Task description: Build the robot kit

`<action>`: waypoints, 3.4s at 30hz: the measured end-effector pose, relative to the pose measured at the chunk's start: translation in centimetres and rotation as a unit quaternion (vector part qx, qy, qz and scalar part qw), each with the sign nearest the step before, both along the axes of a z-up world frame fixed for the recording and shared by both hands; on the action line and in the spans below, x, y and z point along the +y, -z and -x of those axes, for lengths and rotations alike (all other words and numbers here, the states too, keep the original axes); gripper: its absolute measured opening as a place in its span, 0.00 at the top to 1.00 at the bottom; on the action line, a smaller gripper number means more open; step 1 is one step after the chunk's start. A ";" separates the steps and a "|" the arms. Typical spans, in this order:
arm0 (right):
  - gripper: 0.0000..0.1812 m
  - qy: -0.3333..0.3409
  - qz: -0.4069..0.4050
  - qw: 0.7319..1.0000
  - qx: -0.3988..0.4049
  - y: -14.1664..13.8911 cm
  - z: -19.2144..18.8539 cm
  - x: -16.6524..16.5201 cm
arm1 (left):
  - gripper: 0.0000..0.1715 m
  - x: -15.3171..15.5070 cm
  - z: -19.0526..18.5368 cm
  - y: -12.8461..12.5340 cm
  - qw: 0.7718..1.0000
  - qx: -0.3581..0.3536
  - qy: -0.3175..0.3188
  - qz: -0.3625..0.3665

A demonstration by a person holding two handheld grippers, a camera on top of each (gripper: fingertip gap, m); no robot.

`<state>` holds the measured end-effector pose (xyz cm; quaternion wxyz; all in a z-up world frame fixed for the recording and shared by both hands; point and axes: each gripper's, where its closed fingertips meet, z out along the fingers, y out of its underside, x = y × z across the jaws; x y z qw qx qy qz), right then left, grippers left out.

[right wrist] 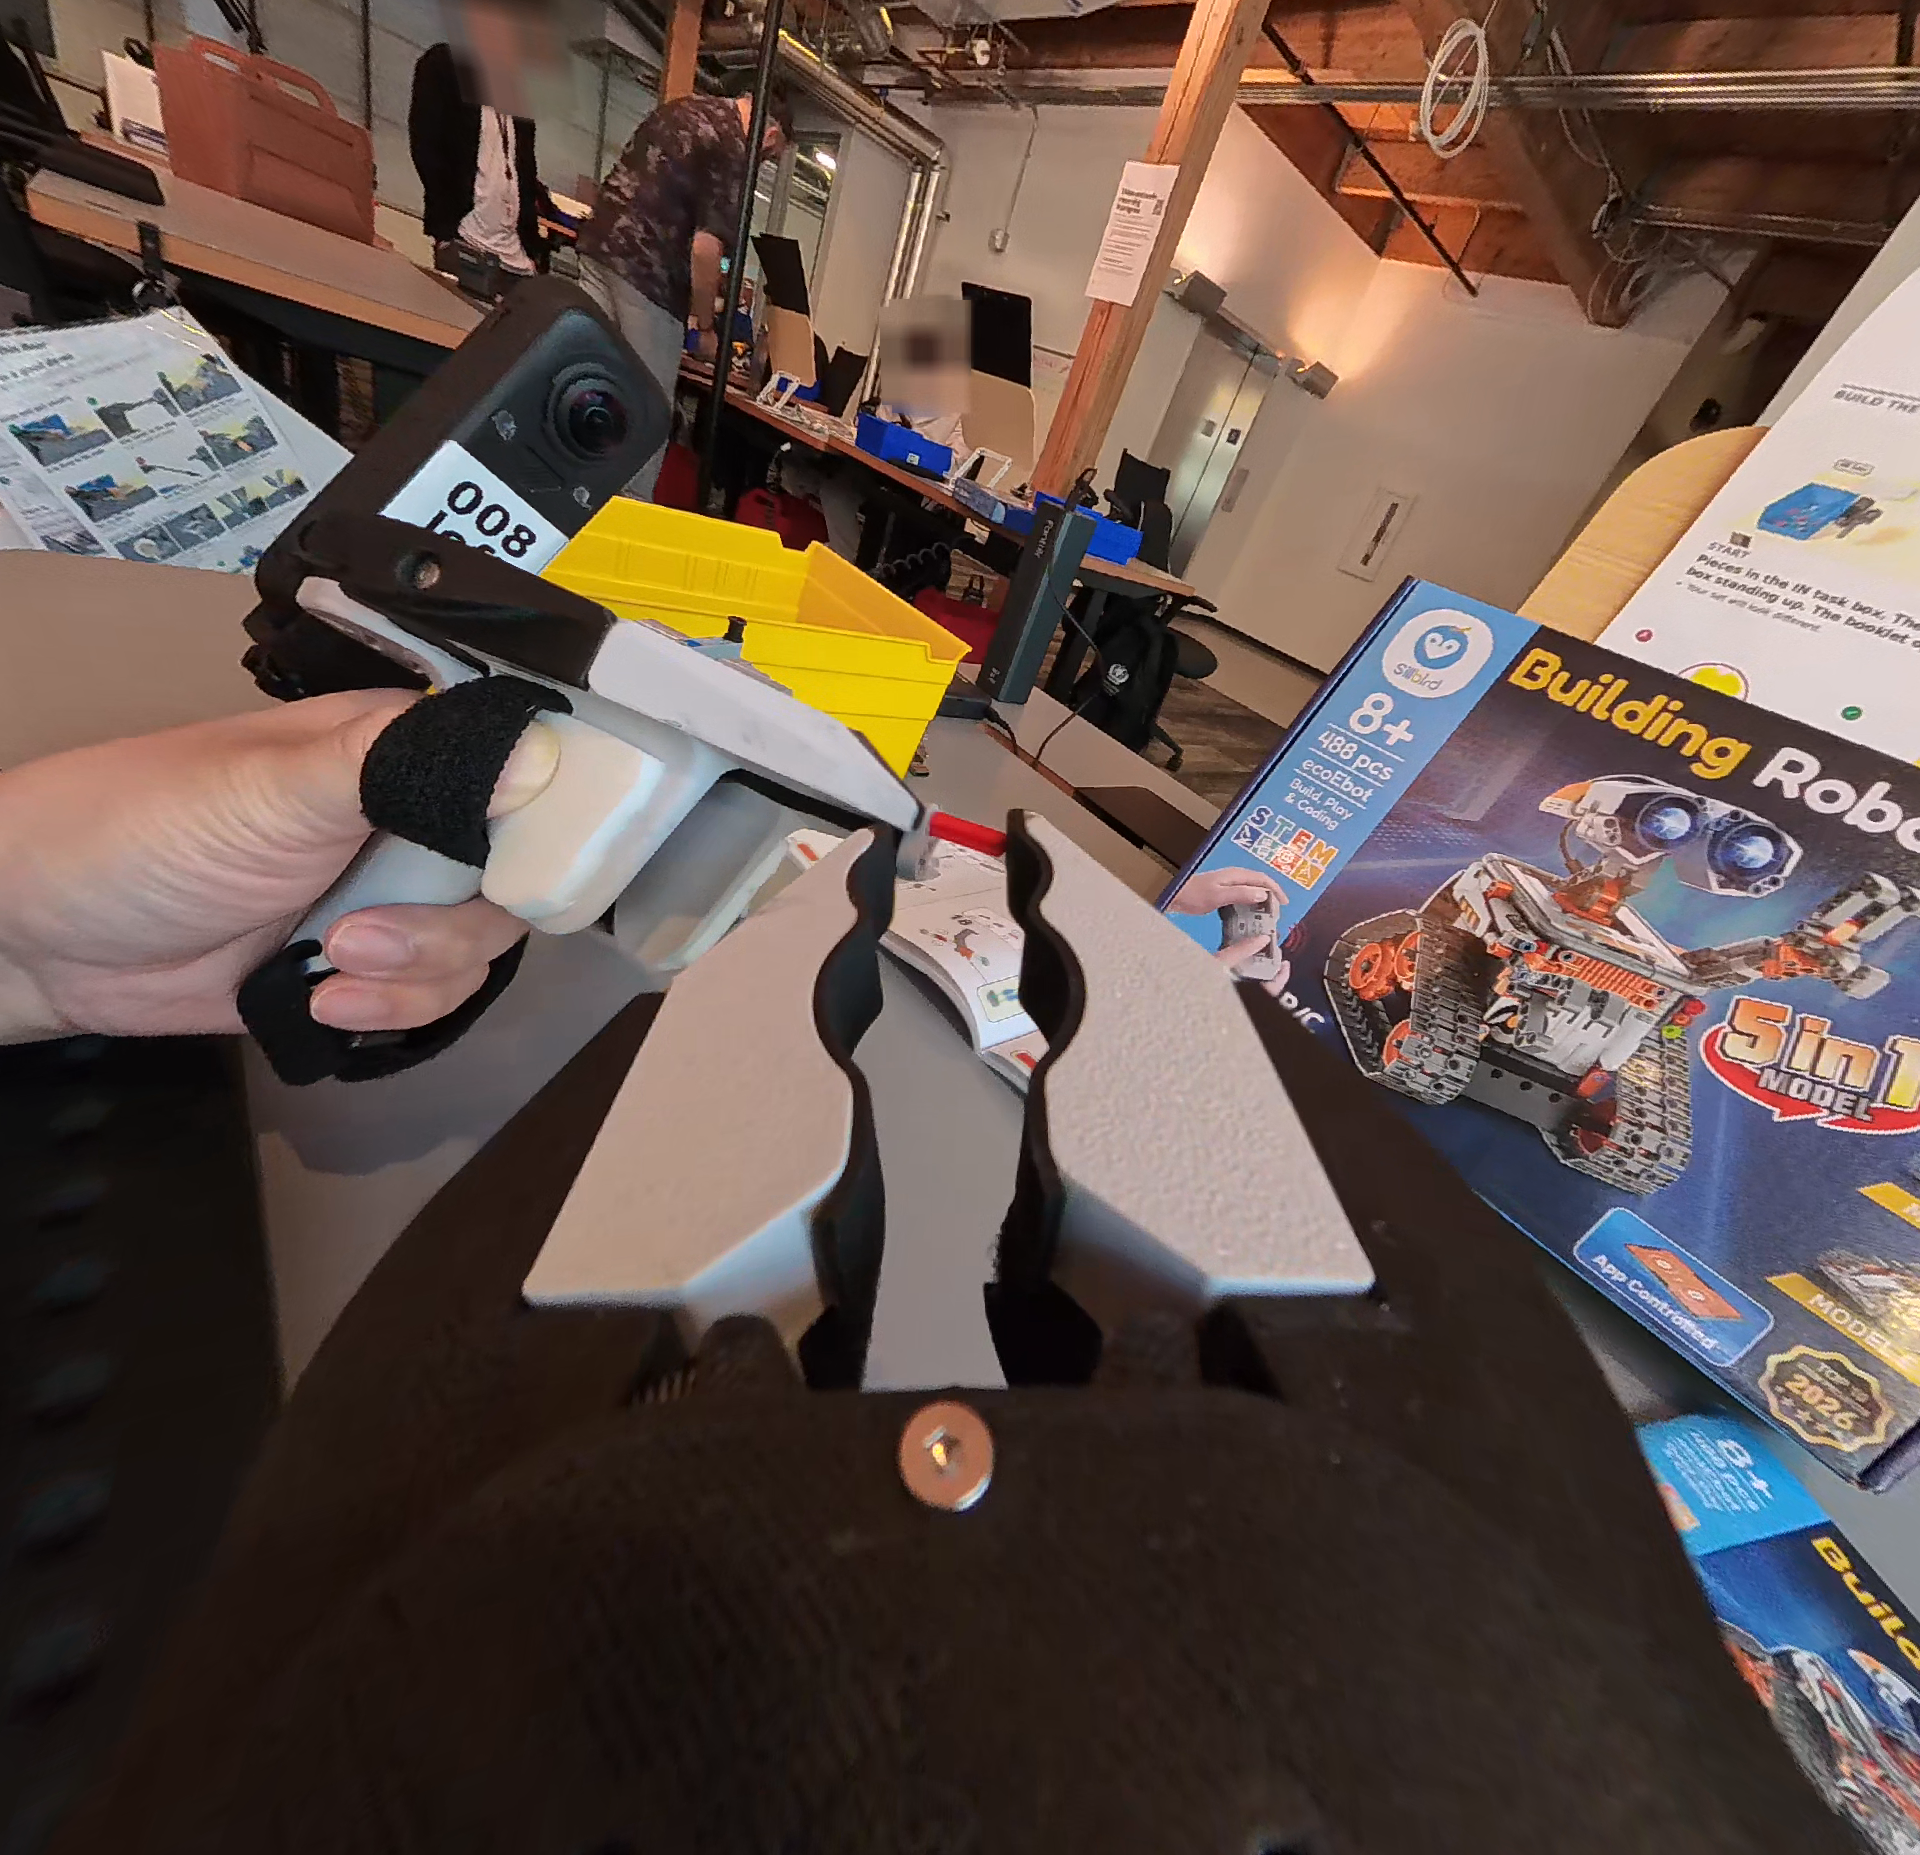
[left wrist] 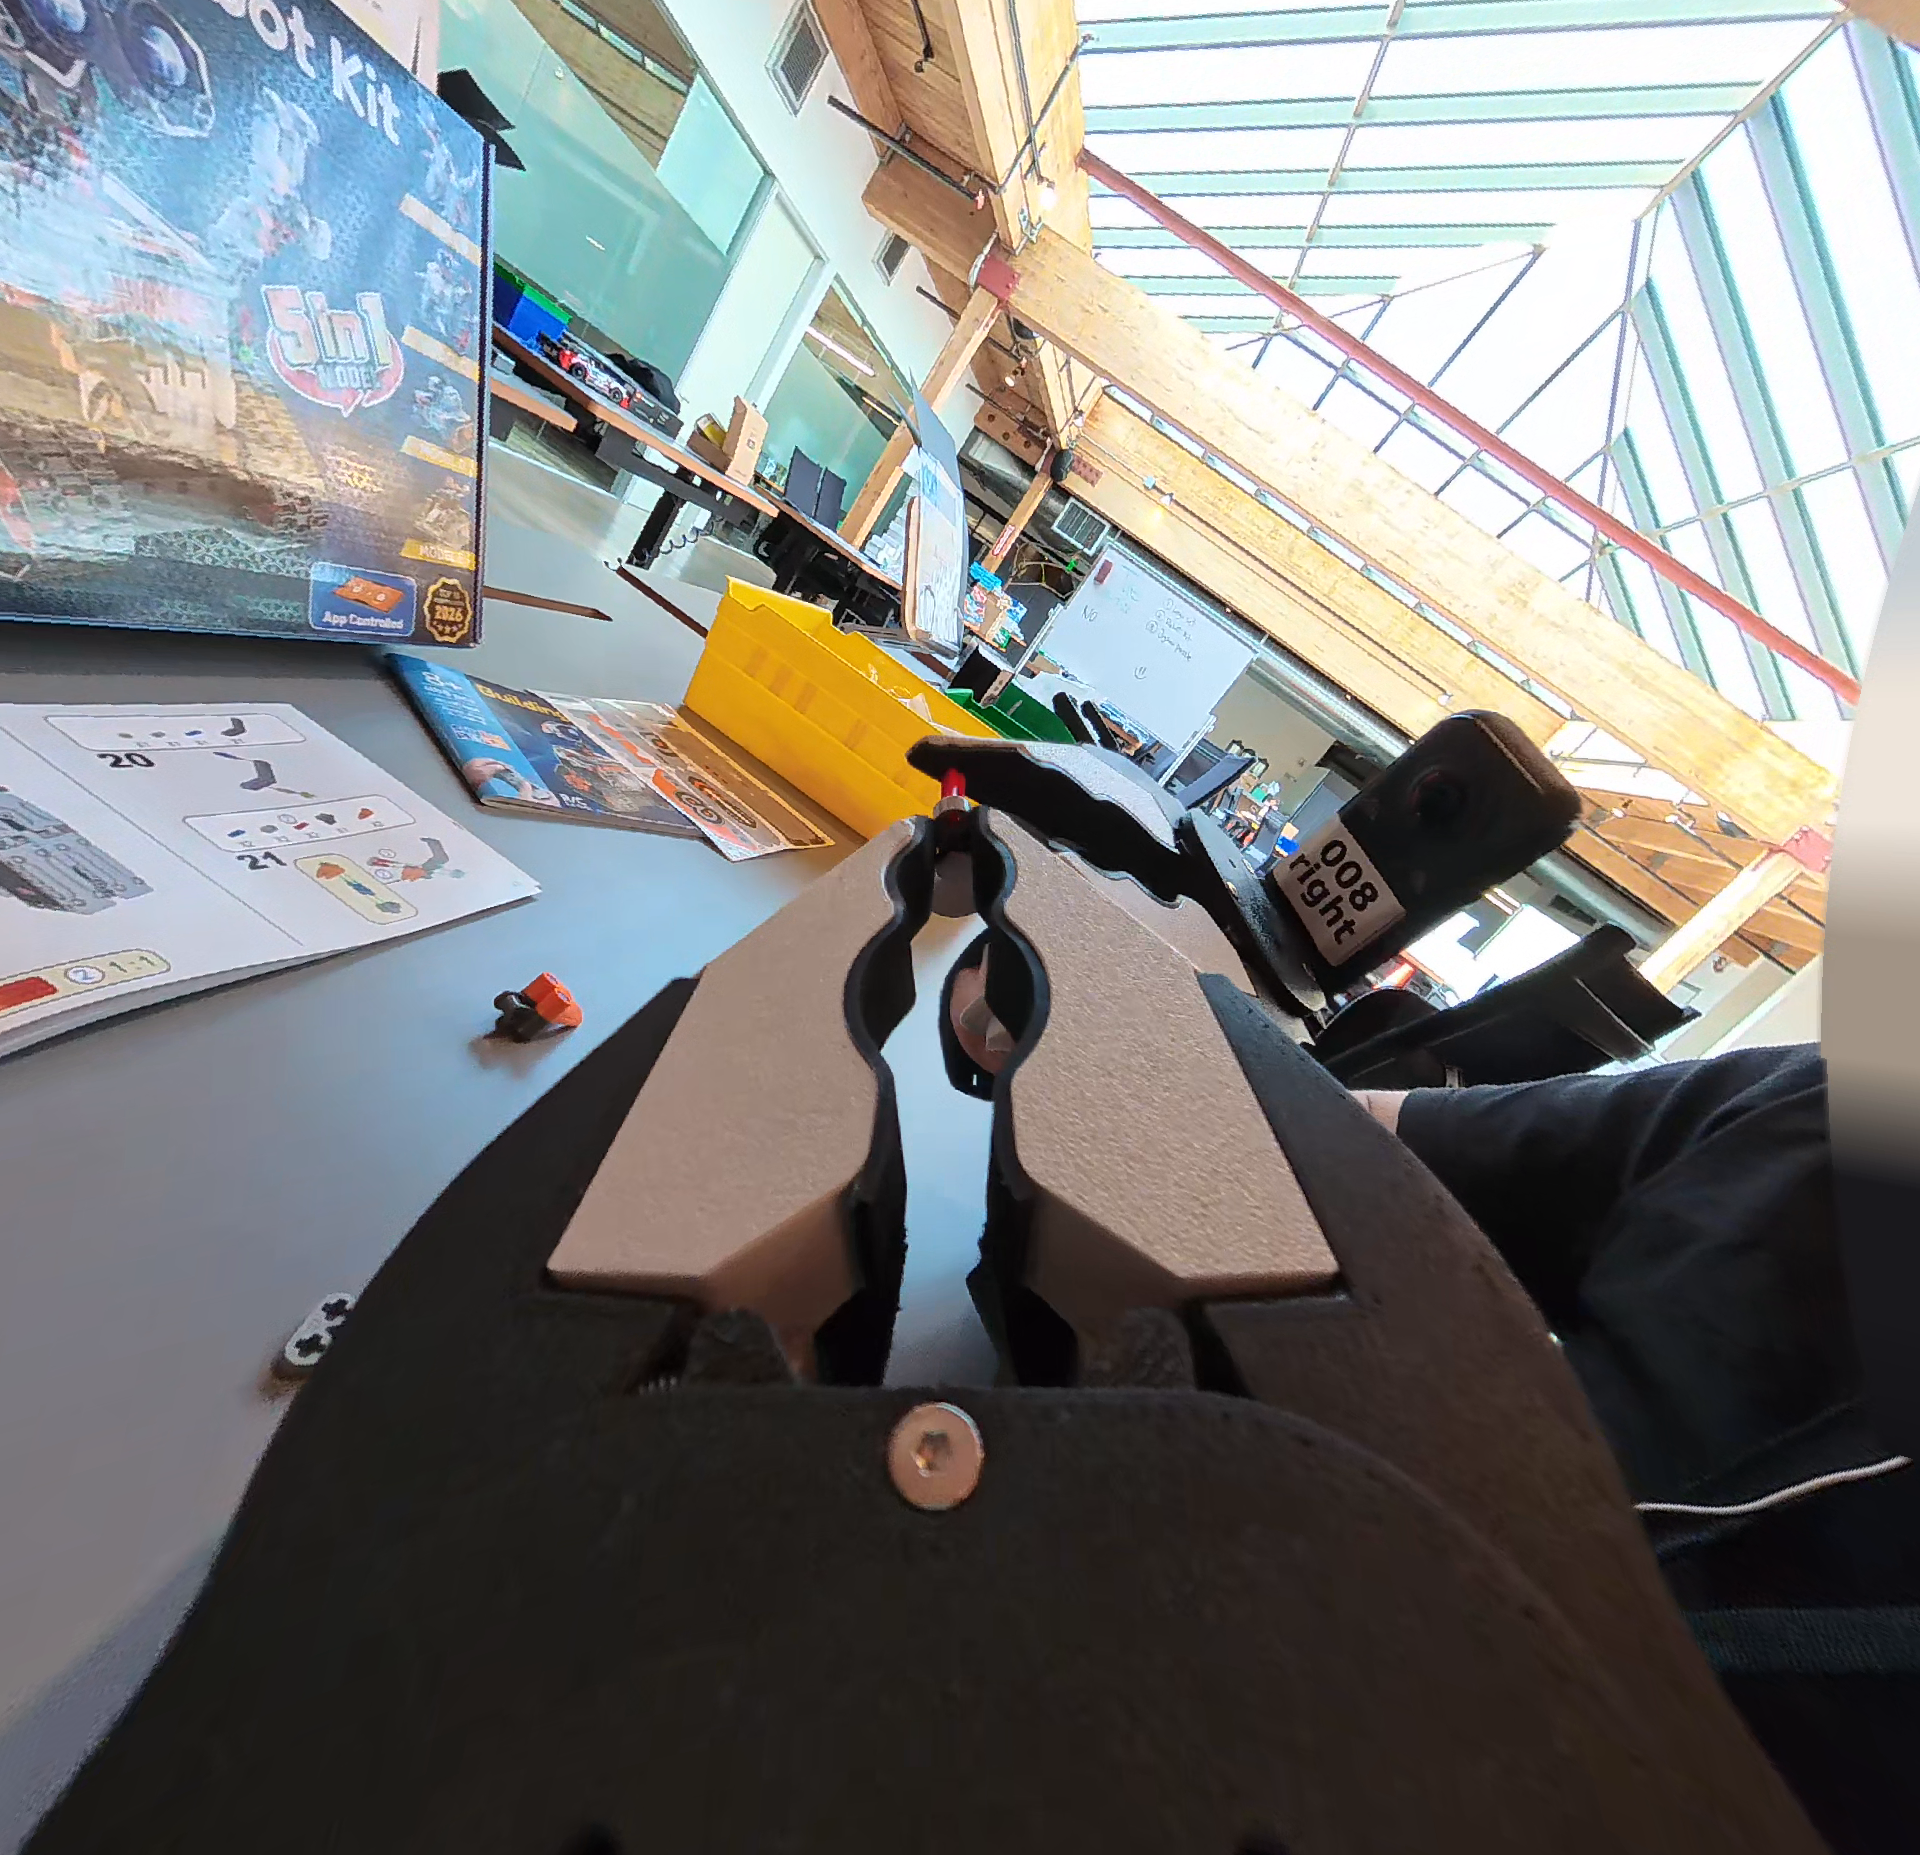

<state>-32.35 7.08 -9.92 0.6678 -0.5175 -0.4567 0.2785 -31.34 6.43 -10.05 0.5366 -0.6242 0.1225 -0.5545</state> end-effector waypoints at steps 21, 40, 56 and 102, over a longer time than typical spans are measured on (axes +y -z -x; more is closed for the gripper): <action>0.88 -0.013 0.008 1.000 -0.008 0.8 0.0 0.1 | 0.97 0.1 -0.2 0.8 1.000 0.021 0.003 0.014; 0.87 -0.020 0.030 0.999 -0.004 1.1 0.0 0.2 | 0.97 0.2 -0.3 1.0 1.000 0.020 0.007 0.021; 0.87 -0.014 0.020 1.000 -0.010 1.4 0.2 0.3 | 0.97 0.3 -0.3 1.4 0.999 0.022 0.007 0.032; 0.94 -0.204 0.169 0.927 -0.266 12.2 -0.5 -1.9 | 0.97 -3.3 1.9 1.4 0.993 0.049 0.094 0.041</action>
